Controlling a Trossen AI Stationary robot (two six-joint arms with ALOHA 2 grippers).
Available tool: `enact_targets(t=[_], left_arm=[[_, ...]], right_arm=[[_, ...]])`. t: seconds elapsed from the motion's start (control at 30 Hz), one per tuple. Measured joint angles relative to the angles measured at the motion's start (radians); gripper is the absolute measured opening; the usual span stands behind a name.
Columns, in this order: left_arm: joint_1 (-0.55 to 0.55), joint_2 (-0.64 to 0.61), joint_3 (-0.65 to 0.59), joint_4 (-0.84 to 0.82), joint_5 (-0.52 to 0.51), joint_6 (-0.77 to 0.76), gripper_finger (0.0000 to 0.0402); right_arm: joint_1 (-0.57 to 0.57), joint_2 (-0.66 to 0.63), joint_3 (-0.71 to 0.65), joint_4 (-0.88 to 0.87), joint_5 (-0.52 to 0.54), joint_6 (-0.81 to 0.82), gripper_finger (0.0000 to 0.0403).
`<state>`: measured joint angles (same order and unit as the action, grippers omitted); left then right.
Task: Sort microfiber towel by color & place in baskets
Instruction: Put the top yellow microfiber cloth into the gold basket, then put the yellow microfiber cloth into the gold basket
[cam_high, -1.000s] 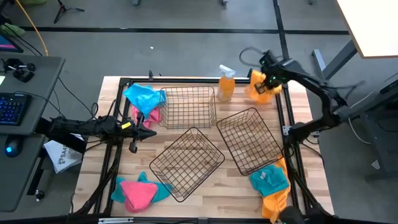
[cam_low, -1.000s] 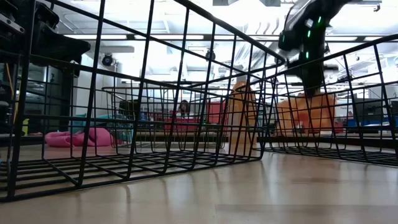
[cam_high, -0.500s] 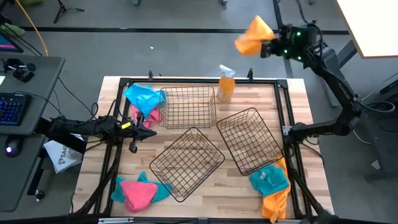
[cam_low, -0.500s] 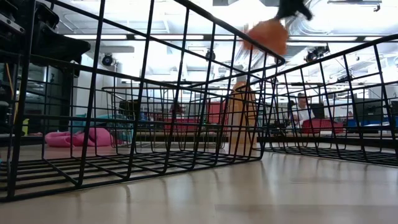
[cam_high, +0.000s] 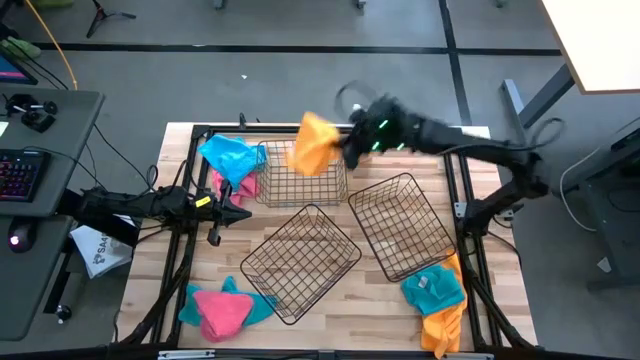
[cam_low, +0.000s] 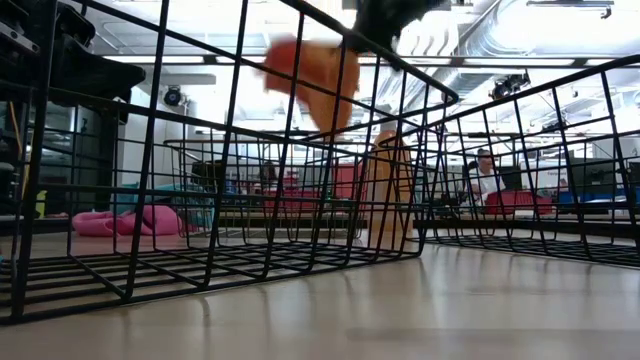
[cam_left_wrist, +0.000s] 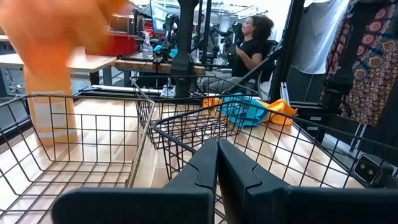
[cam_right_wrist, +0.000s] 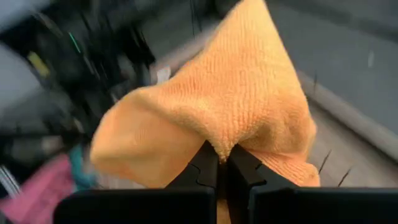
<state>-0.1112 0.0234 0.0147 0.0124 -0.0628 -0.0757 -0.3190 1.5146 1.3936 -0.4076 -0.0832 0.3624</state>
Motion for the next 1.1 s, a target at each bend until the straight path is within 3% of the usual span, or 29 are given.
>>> enact_targets(t=[0.23, 0.37, 0.47, 0.63, 0.73, 0.83, 0.97, 1.1], left_arm=[[0.000, 0.000, 0.000, 0.000, 0.000, 0.000, 0.0000], [0.000, 0.000, 0.000, 0.000, 0.000, 0.000, 0.0000], [0.000, 0.000, 0.000, 0.000, 0.000, 0.000, 0.0000], [0.000, 0.000, 0.000, 0.000, 0.000, 0.000, 0.0000], [0.000, 0.000, 0.000, 0.000, 0.000, 0.000, 0.0000], [0.000, 0.000, 0.000, 0.000, 0.000, 0.000, 0.0000], [0.000, 0.000, 0.000, 0.000, 0.000, 0.000, 0.0000], [0.000, 0.000, 0.000, 0.000, 0.000, 0.000, 0.0000]], right_arm=[[0.048, 0.131, -0.060, 0.079, 0.119, 0.057, 0.0000], [0.046, 0.174, -0.060, 0.126, 0.118, 0.110, 0.0017], [0.045, 0.188, -0.060, 0.116, 0.072, 0.110, 0.0067], [0.052, 0.172, -0.060, 0.121, 0.052, 0.081, 0.0184], [0.051, 0.152, -0.060, 0.139, -0.017, 0.073, 0.0244], [0.037, 0.123, -0.028, 0.108, -0.196, 0.128, 0.0283], [0.058, 0.059, 0.024, -0.006, -0.453, 0.187, 0.0299], [0.173, -0.027, 0.027, -0.134, -0.523, 0.198, 0.0298]])
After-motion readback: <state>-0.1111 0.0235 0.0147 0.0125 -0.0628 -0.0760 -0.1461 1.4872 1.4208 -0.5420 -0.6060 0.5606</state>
